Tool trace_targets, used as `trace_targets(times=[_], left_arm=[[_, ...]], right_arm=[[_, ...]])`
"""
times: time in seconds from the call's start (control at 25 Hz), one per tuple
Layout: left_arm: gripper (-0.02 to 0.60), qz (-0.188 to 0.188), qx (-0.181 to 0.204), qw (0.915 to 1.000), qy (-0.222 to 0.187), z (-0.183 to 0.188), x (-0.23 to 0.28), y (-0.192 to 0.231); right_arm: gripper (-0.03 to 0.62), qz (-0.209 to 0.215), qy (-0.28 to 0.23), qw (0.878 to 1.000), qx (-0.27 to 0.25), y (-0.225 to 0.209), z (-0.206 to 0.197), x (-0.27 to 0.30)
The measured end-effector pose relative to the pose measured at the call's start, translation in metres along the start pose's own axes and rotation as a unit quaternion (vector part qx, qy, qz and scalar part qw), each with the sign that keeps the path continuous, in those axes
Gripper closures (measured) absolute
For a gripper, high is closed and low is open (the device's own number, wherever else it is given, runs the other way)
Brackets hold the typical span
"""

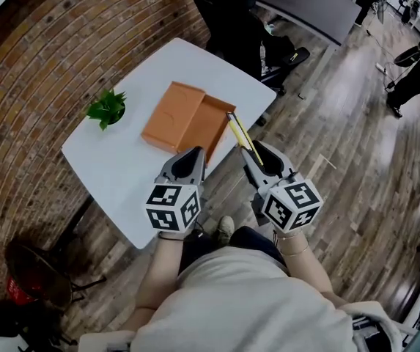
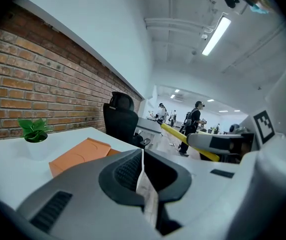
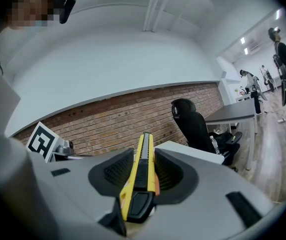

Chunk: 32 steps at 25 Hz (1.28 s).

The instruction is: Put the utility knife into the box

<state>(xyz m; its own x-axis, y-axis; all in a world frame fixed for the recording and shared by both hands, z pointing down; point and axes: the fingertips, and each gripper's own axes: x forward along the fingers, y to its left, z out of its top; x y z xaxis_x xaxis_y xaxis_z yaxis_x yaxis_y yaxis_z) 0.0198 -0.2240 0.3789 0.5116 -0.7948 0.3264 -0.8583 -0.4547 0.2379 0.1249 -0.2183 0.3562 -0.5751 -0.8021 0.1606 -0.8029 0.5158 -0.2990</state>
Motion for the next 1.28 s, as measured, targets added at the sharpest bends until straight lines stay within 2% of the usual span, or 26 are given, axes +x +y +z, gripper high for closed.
trace_targets(times=[0.36,0.8,1.28], left_arm=[[0.568,0.020,-0.015,0.9996,0.012,-0.005,0.024,0.015],[0.568,0.038,-0.047,0.9976,0.036,-0.010,0.042,0.065],[0.568,0.034,-0.071,0.9940,0.076,-0.025,0.077,0.113]], right_arm=[[0.465,0.006,0.021,1.000,0.011,-0.026,-0.009,0.021],[0.465,0.013,0.062,0.998,0.017,-0.030,-0.023,0.079],[0.465,-0.015,0.131,0.991,0.016,-0.048,-0.050,0.143]])
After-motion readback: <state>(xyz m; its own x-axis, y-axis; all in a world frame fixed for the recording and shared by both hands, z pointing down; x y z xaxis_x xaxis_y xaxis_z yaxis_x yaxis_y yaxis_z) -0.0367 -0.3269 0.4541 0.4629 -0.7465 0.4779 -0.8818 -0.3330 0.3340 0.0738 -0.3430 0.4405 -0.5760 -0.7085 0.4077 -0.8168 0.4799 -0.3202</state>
